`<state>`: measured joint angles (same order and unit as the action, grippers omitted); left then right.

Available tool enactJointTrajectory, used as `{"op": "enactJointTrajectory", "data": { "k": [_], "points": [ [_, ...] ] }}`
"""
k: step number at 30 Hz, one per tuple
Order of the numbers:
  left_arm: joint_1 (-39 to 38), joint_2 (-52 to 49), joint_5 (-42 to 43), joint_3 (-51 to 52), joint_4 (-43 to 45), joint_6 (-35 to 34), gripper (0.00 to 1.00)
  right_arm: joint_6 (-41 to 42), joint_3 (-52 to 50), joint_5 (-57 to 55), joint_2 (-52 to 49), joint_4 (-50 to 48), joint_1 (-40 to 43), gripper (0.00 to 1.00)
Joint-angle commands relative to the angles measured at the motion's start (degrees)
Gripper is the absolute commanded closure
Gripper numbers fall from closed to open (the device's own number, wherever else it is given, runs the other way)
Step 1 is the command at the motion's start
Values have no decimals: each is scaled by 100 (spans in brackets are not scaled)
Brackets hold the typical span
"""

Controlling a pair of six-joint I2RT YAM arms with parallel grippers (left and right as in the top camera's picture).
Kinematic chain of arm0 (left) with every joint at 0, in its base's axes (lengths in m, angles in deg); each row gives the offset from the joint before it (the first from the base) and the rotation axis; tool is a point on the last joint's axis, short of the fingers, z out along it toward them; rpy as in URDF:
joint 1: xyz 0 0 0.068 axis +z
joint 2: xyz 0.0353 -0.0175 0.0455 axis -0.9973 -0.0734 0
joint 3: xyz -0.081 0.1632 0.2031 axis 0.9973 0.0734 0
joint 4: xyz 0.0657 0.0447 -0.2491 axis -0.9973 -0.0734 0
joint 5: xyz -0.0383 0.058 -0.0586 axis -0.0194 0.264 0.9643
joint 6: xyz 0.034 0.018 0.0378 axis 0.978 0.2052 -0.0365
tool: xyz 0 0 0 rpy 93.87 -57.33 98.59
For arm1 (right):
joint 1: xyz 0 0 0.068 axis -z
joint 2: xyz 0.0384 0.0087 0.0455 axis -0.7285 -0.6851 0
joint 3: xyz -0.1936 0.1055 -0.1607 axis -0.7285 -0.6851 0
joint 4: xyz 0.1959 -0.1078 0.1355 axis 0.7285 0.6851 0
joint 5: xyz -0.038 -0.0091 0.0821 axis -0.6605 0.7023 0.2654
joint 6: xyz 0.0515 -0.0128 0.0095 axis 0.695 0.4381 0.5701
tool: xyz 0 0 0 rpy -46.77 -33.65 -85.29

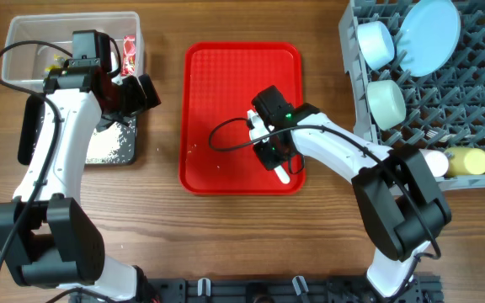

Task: Sort waste into correct bins and load items into the dishwasher rack
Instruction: 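Grasp the white spoon with the right gripper, then carry the white spoon into the dish rack and release it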

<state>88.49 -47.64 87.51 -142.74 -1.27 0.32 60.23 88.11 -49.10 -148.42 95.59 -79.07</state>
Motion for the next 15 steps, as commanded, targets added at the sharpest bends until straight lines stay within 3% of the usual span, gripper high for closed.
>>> {"op": "enactJointTrajectory", "data": {
  "k": [1,15],
  "points": [
    [15,-33,-37,-37,11,11,0,160,-9,470,-122,190,4,96],
    [15,-33,-37,-37,11,11,0,789,769,560,1215,730,507,96]
  ]
}}
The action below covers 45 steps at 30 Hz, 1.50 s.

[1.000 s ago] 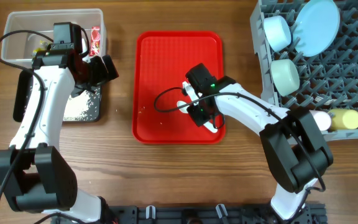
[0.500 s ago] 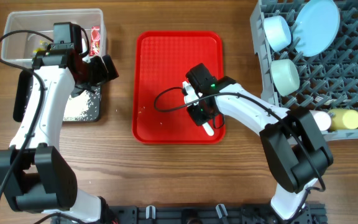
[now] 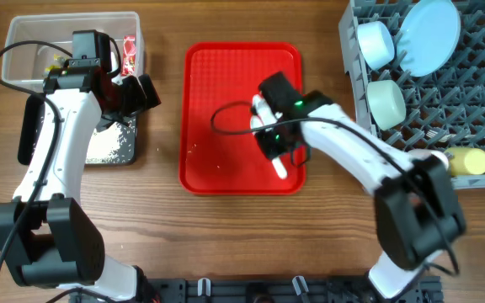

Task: Sort waste into correct bins and load items into the dishwasher rack
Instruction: 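Carry the white spoon into the dish rack and release it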

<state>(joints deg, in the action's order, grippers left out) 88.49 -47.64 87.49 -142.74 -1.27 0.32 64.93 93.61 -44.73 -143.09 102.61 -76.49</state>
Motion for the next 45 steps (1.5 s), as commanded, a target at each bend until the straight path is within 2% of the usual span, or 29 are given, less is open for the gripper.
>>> {"op": "enactJointTrajectory", "data": {
  "k": [1,8,13,18,24,31,37,45],
  "points": [
    [15,-33,-35,-37,11,11,0,387,219,122,831,39,348,96],
    [15,-35,-35,-37,11,11,0,896,219,138,1849,76,1401,96],
    [15,-33,-35,-37,11,11,0,1908,219,140,2441,-7,2754,96],
    [15,-33,-35,-37,11,11,0,3005,208,142,2535,22,4214,96],
    [15,-33,-35,-37,11,11,0,4430,151,46,2514,17,5357,96],
    [15,-33,-35,-37,11,11,0,6092,151,-992,2455,57,5635,96],
    [15,-33,-35,-37,11,11,0,7191,151,-1377,2151,92,5635,96],
    [15,-35,-35,-37,11,11,0,7265,151,-1696,1513,-31,5639,95]
  ]
}}
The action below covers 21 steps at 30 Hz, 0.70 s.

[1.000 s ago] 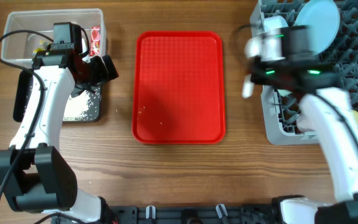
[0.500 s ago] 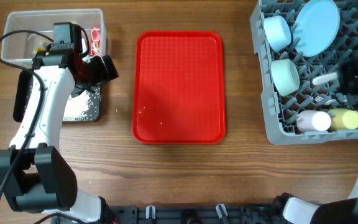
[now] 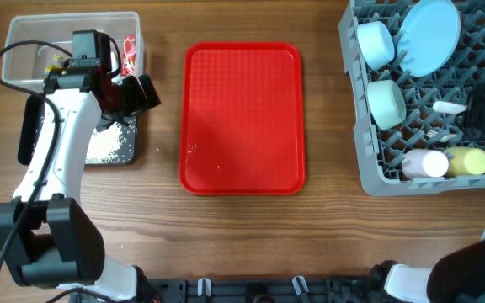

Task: Sort waste into correct bins and load items into the dishwasher rack
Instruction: 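Carry the white spoon into the dish rack and release it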

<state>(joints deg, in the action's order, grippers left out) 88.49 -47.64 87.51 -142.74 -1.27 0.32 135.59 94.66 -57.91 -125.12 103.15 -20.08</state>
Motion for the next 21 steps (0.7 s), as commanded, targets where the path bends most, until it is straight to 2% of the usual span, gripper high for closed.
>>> {"op": "enactJointTrajectory", "data": {
  "k": [1,4,10,12,14,15,17,21],
  "points": [
    [15,-33,-37,-37,11,11,0,31,46,-422,-380,-219,-2,94],
    [15,-33,-37,-37,11,11,0,-507,46,-446,-590,-595,-2,94],
    [15,-33,-37,-37,11,11,0,-776,46,-498,-822,-1027,2,89],
    [15,-33,-37,-37,11,11,0,-1001,46,-483,-844,-1180,2,73],
    [15,-33,-37,-37,11,11,0,-1029,46,-485,-844,-1213,2,33],
    [15,-33,-37,-37,11,11,0,-1123,46,-483,-844,-1239,2,21],
    [15,-35,-37,-37,11,11,0,-1338,46,-483,-844,-1294,2,9],
    [15,-33,-37,-37,11,11,0,-1847,48,-407,-822,-1298,2,2]
  ]
}}
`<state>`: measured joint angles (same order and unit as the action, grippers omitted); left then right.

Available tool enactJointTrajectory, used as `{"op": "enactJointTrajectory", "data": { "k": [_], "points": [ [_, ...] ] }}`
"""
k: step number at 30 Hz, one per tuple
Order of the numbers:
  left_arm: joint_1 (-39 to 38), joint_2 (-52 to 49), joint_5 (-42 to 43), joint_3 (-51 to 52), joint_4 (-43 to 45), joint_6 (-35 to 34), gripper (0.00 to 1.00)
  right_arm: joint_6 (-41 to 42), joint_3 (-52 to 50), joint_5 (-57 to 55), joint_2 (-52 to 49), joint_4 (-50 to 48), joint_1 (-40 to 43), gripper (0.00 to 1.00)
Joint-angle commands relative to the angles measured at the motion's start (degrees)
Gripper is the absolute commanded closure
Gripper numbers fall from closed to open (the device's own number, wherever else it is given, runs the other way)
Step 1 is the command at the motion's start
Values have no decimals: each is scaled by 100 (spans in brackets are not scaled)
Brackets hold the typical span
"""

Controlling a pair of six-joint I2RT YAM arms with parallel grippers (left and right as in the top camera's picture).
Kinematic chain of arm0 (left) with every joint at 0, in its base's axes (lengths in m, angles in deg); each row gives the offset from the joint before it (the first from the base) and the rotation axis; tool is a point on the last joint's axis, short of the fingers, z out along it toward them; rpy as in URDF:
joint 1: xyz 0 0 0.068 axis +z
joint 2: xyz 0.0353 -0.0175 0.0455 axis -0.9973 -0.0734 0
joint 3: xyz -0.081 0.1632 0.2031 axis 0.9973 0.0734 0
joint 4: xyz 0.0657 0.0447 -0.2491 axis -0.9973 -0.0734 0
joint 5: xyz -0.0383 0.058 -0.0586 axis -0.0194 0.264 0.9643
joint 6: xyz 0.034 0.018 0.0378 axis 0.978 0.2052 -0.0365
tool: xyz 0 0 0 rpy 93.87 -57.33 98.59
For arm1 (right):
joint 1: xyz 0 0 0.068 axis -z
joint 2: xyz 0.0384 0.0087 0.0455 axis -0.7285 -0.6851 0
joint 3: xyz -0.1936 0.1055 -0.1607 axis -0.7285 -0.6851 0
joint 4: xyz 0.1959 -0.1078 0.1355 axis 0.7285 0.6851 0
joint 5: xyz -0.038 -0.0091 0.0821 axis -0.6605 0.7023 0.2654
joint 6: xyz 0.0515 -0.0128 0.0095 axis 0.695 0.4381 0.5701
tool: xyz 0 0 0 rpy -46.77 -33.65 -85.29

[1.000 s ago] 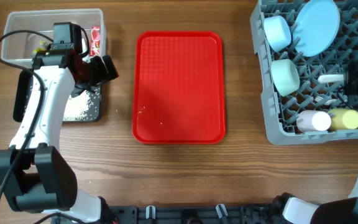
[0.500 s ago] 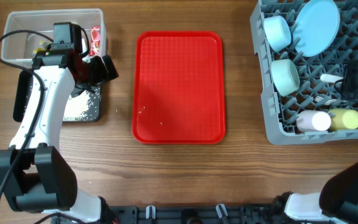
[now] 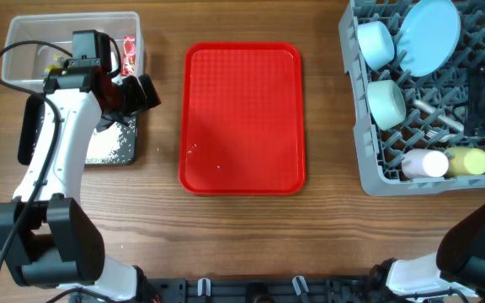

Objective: Sort waste into correct bins and load items into the dishwasher rack

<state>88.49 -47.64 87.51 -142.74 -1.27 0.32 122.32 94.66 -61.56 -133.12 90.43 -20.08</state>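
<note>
The red tray [image 3: 242, 118] lies bare in the middle of the table. At the right, the grey dishwasher rack [image 3: 369, 172] holds a white cup [image 3: 375, 42], a light blue plate [image 3: 429, 25], a pale green bowl [image 3: 386, 101], a white cup [image 3: 423, 162] and a yellow one [image 3: 468, 160]. A slim pale utensil [image 3: 434, 114] lies slanted across the rack's tines. My right gripper [image 3: 478, 99] is a dark shape over the rack's right side, beside the utensil; its jaws cannot be made out. My left gripper [image 3: 144, 91] hovers open by the bins, holding nothing.
A clear plastic bin [image 3: 23, 42] with some wrappers stands at the far left. In front of it is a black bin [image 3: 112, 145] with white scraps. The left arm reaches over both. A few crumbs dot the tray.
The utensil, white and close to my right gripper over the rack, now lies lower and further left among the tines. The right arm has shifted slightly up. The left arm has not moved.
My right gripper was down on the tray's right side, shut on a white utensil. Half a second later it had shifted a little up the tray. Later the tray was bare and the utensil was at the rack. Now it rests in the rack.
</note>
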Motion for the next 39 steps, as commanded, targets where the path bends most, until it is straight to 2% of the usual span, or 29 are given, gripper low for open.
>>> {"op": "enactJointTrajectory", "data": {
  "k": [1,6,9,12,15,17,25,29,30,32,34,39],
  "points": [
    [15,-33,-37,-37,11,11,0,-649,50,44,-2,-31,2,2],
    [15,-33,-37,-37,11,11,0,-1425,59,691,236,-87,2,1],
    [15,-33,-37,-37,11,11,0,-2223,59,1300,540,-155,2,0],
    [15,-33,-37,-37,11,11,0,-3368,59,2459,966,-271,-4,1],
    [15,-33,-37,-37,11,11,0,-4009,59,3724,1469,-275,-26,1],
    [15,-33,-37,-37,11,11,0,-4299,59,4188,1853,-208,-90,1],
    [15,-35,-37,-37,11,11,0,-5464,59,4225,3679,1134,-898,0],
    [15,-33,-37,-37,11,11,0,-5165,57,4221,4336,2061,-1228,0],
    [15,-33,-37,-37,11,11,0,-4885,57,4223,4474,2280,-1250,0],
    [15,-35,-37,-37,11,11,0,-3810,57,4221,4739,2625,-1252,0],
    [15,-33,-37,-37,11,11,0,-3327,57,4218,4863,2771,-1252,0],
    [15,-33,-37,-37,11,11,0,-3405,55,3571,4924,3082,-1252,0]
  ]
}}
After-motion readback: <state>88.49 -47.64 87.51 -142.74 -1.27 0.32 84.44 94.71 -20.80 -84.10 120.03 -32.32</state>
